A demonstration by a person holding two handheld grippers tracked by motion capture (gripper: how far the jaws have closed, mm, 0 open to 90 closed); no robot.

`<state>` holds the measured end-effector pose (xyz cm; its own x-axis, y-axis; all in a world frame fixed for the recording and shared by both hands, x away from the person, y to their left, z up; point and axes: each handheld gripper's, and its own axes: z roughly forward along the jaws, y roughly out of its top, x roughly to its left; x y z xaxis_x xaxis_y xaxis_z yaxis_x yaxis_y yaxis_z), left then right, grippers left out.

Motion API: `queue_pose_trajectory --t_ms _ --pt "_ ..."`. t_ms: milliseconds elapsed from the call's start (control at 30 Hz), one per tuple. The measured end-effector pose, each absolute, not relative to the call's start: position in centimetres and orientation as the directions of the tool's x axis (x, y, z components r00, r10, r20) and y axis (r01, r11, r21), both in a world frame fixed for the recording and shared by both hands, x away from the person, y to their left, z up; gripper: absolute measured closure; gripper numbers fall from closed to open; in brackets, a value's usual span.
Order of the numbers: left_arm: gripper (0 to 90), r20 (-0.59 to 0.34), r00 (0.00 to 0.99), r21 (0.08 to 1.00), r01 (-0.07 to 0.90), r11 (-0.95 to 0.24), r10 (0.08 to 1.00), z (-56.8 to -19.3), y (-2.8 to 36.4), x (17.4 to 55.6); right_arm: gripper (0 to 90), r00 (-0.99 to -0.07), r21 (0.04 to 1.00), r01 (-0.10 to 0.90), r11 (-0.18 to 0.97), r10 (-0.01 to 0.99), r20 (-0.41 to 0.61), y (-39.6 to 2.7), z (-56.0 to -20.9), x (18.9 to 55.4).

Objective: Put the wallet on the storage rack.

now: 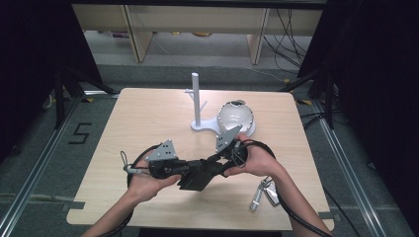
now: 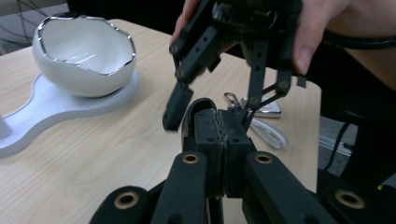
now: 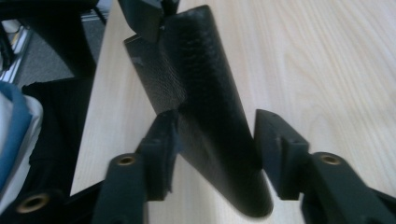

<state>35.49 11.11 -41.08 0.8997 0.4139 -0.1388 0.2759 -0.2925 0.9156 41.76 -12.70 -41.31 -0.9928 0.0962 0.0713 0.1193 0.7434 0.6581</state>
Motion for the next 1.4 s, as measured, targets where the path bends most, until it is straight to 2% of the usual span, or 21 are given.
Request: queue_pose_trajectory --t_ms 133,167,333,433,467,500,533,567,667,700,733,833,1100,1167,1233,1400 --pt "87.9 -0.135 0.904 0.918 0.268 -0.293 0.405 -41.0 10.9 35.4 65.7 -0.996 0.657 0.082 0.75 0.048 0.069 -13.0 -41.2 41.4" --pt "87.9 -0.134 0.906 0.92 0.265 -0.289 0.401 -40.9 11.0 35.4 69.3 -0.996 0.647 0.087 0.758 0.062 0.061 -13.1 -41.1 41.3" --pt "86.0 -0.112 0.911 0.927 0.239 -0.287 0.397 -40.9 11.1 35.6 77.9 -0.995 0.646 0.1 0.756 0.063 0.08 -13.6 -40.5 40.9" --pt "82.2 -0.098 0.91 0.932 0.226 -0.284 0.403 -41.1 11.1 35.7 78.4 -0.994 0.634 0.112 0.766 0.078 0.081 -13.6 -40.3 40.7" --pt "70.4 -0.083 0.909 0.935 0.214 -0.284 0.409 -41.1 11.2 35.7 78.5 -0.993 0.593 0.112 0.797 0.105 0.046 -13.7 -40.0 40.7" --pt "70.4 -0.069 0.908 0.939 0.199 -0.282 0.414 -41.1 11.3 35.7 78.5 -0.993 0.593 0.112 0.797 0.105 0.046 -13.7 -40.0 40.7" --pt "60.8 -0.07 0.903 0.942 0.2 -0.271 0.424 -41.2 11.5 35.7 78.5 -0.991 0.567 0.127 0.814 0.133 0.031 -14.1 -39.9 40.9" --pt "56.7 -0.037 0.891 0.944 0.18 -0.277 0.453 -41.3 12.1 35.6 78.5 -0.99 0.564 0.13 0.815 0.139 0.026 -14.3 -39.9 41.1" --pt "46.3 0.009 0.874 0.937 0.162 -0.309 0.485 -41.6 12.8 35.6 78.5 -0.984 0.549 0.153 0.822 0.175 0.011 -15.2 -39.6 41.4" --pt "46.3 0.03 0.863 0.932 0.158 -0.327 0.504 -41.9 13.1 35.6 78.5 -0.984 0.549 0.153 0.822 0.175 0.011 -15.2 -39.6 41.4" --pt "39.5 0.066 0.832 0.918 0.165 -0.361 0.55 -42.5 13.9 35.7 78.4 -0.98 0.53 0.161 0.833 0.2 -0.017 -15.8 -39.1 41.6" --pt "33.4 0.07 0.806 0.909 0.191 -0.37 0.588 -43.3 14.8 35.7 78.4 -0.975 0.516 0.167 0.84 0.217 -0.037 -16.2 -38.8 41.7" --pt "32.5 0.093 0.707 0.895 0.25 -0.371 0.701 -45.9 18.1 36.2 78.2 -0.961 0.447 0.19 0.874 0.259 -0.096 -17.7 -37.6 42.4" --pt "32.4 0.086 0.695 0.894 0.262 -0.363 0.714 -46.4 18.7 36.3 78.2 -0.963 0.431 0.173 0.885 0.243 -0.114 -18.0 -37.5 42.8" --pt "32.0 0.089 0.677 0.892 0.272 -0.361 0.731 -47.0 19.2 36.4 78.1 -0.953 0.402 0.207 0.892 0.277 -0.125 -18.3 -37.3 42.9" --pt "31.5 0.105 0.637 0.885 0.29 -0.363 0.764 -48.4 20.1 36.6 78.0 -0.945 0.368 0.211 0.906 0.285 -0.16 -18.7 -37.0 43.5"
